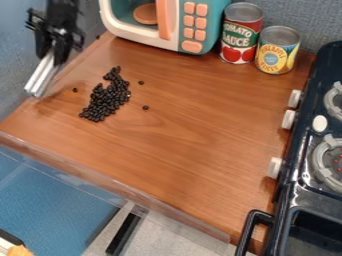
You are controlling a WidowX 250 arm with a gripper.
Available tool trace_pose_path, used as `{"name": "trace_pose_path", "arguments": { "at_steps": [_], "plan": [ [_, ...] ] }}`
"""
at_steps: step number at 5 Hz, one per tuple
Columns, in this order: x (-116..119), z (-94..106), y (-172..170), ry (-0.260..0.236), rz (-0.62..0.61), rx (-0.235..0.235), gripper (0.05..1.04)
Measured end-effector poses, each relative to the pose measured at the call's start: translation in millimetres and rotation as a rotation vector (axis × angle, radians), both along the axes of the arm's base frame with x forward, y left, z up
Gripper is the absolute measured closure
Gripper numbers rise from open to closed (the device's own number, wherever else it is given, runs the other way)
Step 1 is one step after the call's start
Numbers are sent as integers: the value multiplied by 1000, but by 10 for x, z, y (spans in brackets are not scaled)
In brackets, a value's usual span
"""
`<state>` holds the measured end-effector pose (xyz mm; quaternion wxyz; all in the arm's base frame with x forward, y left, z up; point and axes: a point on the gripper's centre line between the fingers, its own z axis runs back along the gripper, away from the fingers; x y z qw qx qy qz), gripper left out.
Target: Sweep into pile
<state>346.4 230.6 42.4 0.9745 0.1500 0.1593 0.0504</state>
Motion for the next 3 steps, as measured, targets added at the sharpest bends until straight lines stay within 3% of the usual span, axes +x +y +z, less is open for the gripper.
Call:
{"name": "trace_pose_path", "arguments": {
  "at_steps": [1, 2, 3],
  "plan": [
    [30, -103, -25, 46, -55, 60, 680],
    [33, -238, -30, 37, -91, 52, 688],
    [16, -245, -53, 27, -111, -58, 689]
  ]
}}
